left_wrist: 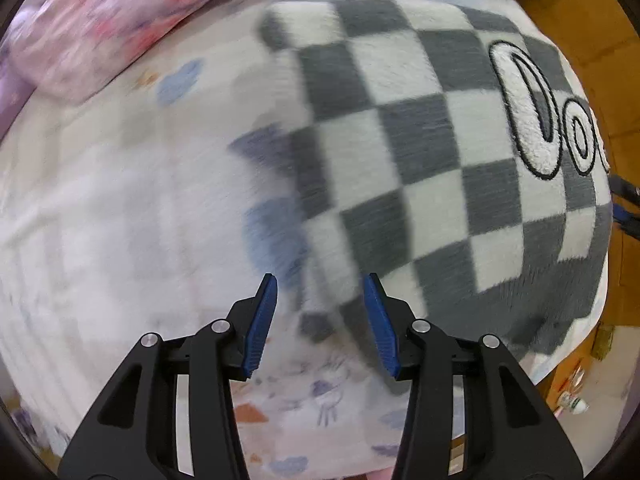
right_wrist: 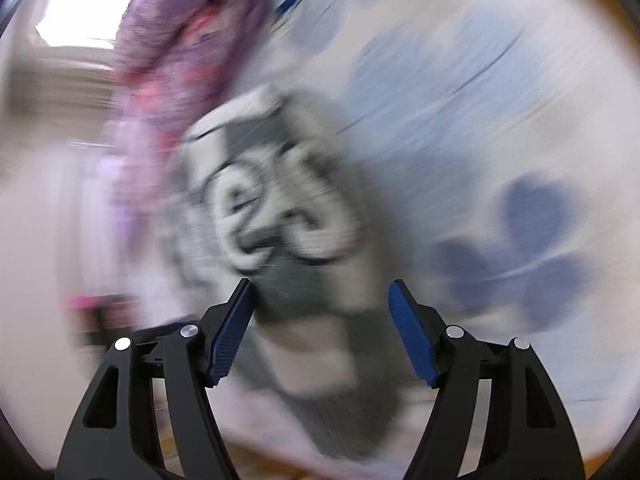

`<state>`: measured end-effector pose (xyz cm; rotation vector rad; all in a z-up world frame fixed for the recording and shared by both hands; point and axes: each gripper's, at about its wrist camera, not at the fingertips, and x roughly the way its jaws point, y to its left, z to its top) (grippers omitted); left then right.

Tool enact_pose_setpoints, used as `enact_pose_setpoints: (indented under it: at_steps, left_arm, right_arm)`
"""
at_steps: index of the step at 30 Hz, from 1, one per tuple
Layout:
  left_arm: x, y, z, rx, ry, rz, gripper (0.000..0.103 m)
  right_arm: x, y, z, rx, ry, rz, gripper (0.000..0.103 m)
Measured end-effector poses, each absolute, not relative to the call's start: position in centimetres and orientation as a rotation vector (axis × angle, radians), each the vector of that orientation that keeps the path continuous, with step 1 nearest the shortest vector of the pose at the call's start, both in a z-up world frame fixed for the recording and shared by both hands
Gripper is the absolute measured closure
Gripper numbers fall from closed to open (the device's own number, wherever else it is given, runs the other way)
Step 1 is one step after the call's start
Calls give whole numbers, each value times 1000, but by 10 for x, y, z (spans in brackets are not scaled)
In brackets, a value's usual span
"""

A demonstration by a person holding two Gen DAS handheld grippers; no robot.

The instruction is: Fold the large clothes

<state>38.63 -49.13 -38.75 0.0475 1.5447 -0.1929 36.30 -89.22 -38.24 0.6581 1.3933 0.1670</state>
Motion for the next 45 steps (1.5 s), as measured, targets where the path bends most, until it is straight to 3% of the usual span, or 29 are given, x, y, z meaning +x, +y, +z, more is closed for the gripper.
enact_pose_setpoints:
  at_steps: [2, 6, 8, 11, 12, 17, 20, 21, 22, 23, 26, 29, 30, 31, 34, 37, 40, 45]
  left_arm:
    - [382, -479, -371, 43, 1507, -157, 56]
    - [377, -486, -339, -81, 1411, -237, 56]
    - [382, -501, -348, -153, 1408, -304, 56]
    - [392, -523, -385, -160, 1481, -284, 56]
    - [395, -529, -400, -161, 1514, -275, 56]
    - [402, -534, -455, -157, 1549, -247, 54]
    - [398, -508, -436, -299, 1537, -253, 52]
    - [394, -500, -430, -314, 1526, -241, 40]
    - [388, -489, -423, -335, 1513, -228, 16]
    - [378, -475, -420, -384, 1507, -212, 7]
    - [351, -461, -430, -597, 1550, -255, 6]
    - [338, -465, -468, -619, 1643, -214, 7]
    - [335, -468, -481, -648, 1680, -203, 14]
    - [333, -470, -488, -695, 1684, -208, 57]
    - [332, -476, -473, -573, 1645, -181, 93]
    - [325, -473, -439, -480, 1590, -188, 93]
    - [319, -460, -425, -469, 1564, -161, 93]
    - [320, -444, -427, -490, 1567, -74, 93]
  right_arm:
    - [353, -903, -365, 640, 1319, 169, 51]
    - [338, -871, -306, 512, 1184, 335, 57]
    - [352, -833, -311, 490, 1246, 444, 69]
    - [365, -795, -374, 310, 1463, 298, 74]
    - [363, -793, -396, 280, 1496, 226, 74]
    - [347, -811, -436, 413, 1493, 170, 50]
    - [339, -820, -432, 477, 1471, 156, 49]
    - [334, -820, -425, 490, 1482, 144, 48]
    - [329, -822, -419, 528, 1503, 127, 46]
    - [324, -824, -416, 579, 1523, 111, 44]
    - [304, -828, -402, 714, 1490, 119, 37]
    - [288, -817, -402, 692, 1539, 85, 36]
    - [283, -813, -403, 692, 1554, 79, 36]
    - [283, -808, -405, 695, 1565, 83, 36]
    - [271, -800, -397, 626, 1591, 28, 36]
    - [272, -784, -372, 577, 1499, 81, 37]
    - [285, -747, -356, 707, 1421, 408, 56]
    - [317, -684, -353, 501, 1493, 462, 58]
